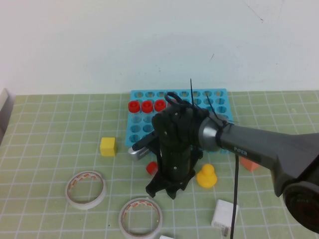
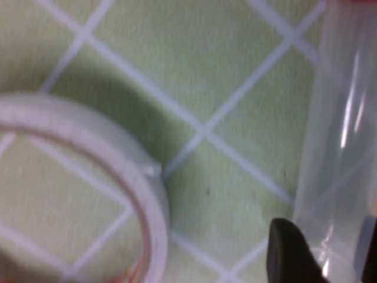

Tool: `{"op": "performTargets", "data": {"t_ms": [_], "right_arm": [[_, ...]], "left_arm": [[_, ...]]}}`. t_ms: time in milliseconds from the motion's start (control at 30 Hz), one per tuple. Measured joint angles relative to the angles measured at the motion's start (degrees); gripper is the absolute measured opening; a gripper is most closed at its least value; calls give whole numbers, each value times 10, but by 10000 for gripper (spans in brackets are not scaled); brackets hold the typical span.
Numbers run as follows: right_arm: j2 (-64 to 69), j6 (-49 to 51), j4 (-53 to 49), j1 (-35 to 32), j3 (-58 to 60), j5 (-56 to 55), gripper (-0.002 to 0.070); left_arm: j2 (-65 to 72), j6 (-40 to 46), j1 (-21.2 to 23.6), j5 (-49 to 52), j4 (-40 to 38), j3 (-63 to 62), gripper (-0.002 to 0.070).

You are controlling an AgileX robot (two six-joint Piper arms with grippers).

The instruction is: Place the test tubes

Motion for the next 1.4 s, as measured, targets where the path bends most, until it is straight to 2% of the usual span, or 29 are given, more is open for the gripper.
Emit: {"op": "performTargets", "data": {"t_ms": [300,600,833,1000,1100,1400], "right_arm": [[-41,-35,2,6,-30,65,231],[-191,-78,-16,14,-30,76,231],[-342,-82,-32,14,13,24,231],[-429,-82,-35,14,103,-24,231],[-476,-80,-35,14,198,-81,231],[-637,-67,3,21,528,-384,231]], "left_arm": [[0,0,0,-5,0,0,-1],[0,0,0,-5,0,1,-1],[0,0,0,-5,-13,22,-1],[0,-2,0,-5,-44,23,-1],[0,-26,0,-5,-67,23,-1],[0,-43,0,-9,-78,23,-1]]}}
